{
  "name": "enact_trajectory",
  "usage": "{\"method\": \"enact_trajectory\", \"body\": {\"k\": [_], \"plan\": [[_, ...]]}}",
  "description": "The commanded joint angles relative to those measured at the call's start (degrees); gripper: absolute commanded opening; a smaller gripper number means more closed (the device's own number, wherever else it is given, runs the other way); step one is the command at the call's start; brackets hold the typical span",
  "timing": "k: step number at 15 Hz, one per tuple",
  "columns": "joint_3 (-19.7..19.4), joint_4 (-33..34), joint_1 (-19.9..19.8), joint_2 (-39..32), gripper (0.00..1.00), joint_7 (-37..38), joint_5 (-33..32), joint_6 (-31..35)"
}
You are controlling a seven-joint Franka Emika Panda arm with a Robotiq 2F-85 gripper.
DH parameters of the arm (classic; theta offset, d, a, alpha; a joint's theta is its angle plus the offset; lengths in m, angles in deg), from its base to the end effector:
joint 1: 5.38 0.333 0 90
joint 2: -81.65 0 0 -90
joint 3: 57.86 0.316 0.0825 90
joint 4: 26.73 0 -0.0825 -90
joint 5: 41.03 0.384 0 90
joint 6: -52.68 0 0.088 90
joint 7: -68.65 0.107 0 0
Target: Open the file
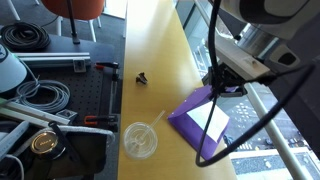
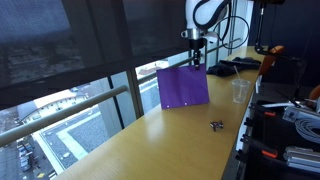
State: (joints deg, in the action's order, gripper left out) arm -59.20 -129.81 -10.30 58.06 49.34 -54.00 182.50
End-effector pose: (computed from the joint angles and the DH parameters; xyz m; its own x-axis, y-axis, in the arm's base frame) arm 0.6491 -0.0758 0.3251 0.9327 0.3599 -0.0242 0.3576 -0.9139 0.1919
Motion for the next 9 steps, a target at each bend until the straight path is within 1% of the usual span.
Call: {"method": "enact_trajectory", "body": {"k": [1,2,5,6,9], "plan": [[-1.94,-10.46,6.41,6.72,0.00,9.15,-12.35,8.65],[-2.23,-12.98,8.13,7.92,0.00,12.82,-16.54,10.65],[-2.30,-19.12,12.39,10.45,0.00,23.64,-27.61,12.97],[-1.78,-21.04,13.55,11.28,0.00,27.56,-31.41,12.91],[0.52,-25.12,15.90,12.89,0.00,36.37,-39.48,11.23]]}}
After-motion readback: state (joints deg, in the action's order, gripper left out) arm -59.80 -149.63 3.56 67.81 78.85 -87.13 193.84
